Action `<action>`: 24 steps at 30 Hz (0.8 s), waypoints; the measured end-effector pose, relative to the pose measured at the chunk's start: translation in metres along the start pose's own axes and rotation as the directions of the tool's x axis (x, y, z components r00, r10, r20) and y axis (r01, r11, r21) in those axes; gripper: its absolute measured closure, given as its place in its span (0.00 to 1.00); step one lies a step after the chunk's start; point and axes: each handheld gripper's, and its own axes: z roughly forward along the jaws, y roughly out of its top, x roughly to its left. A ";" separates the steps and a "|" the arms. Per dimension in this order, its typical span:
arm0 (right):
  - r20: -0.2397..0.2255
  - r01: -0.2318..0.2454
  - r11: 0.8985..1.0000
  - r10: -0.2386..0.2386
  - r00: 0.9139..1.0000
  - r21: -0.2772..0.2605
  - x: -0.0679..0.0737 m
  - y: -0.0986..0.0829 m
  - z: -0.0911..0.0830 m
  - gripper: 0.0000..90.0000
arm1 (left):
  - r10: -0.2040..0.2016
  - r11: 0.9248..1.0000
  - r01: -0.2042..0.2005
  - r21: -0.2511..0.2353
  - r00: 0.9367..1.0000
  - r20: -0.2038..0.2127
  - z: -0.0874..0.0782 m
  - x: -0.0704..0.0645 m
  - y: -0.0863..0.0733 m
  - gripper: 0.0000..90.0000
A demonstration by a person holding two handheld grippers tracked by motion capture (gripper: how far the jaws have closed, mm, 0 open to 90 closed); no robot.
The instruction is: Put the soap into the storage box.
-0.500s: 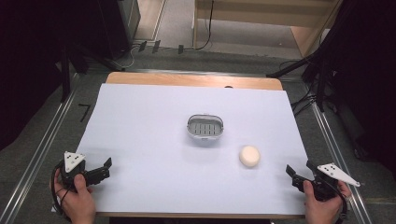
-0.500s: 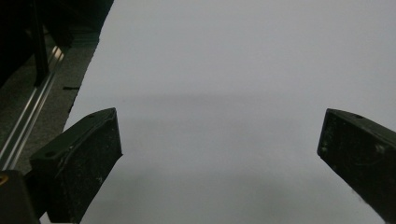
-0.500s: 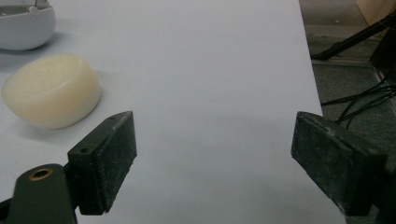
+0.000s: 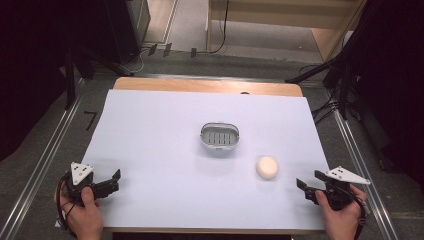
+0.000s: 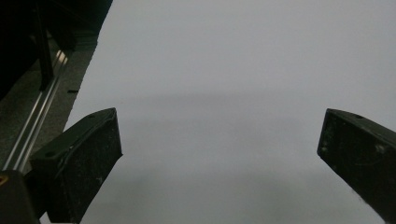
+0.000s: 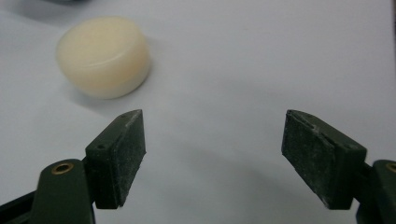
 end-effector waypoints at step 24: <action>-0.116 0.156 0.925 -0.123 0.986 0.347 0.030 0.064 0.040 0.20 | 0.036 0.999 -0.036 0.012 0.999 -0.010 0.001 -0.004 0.000 0.00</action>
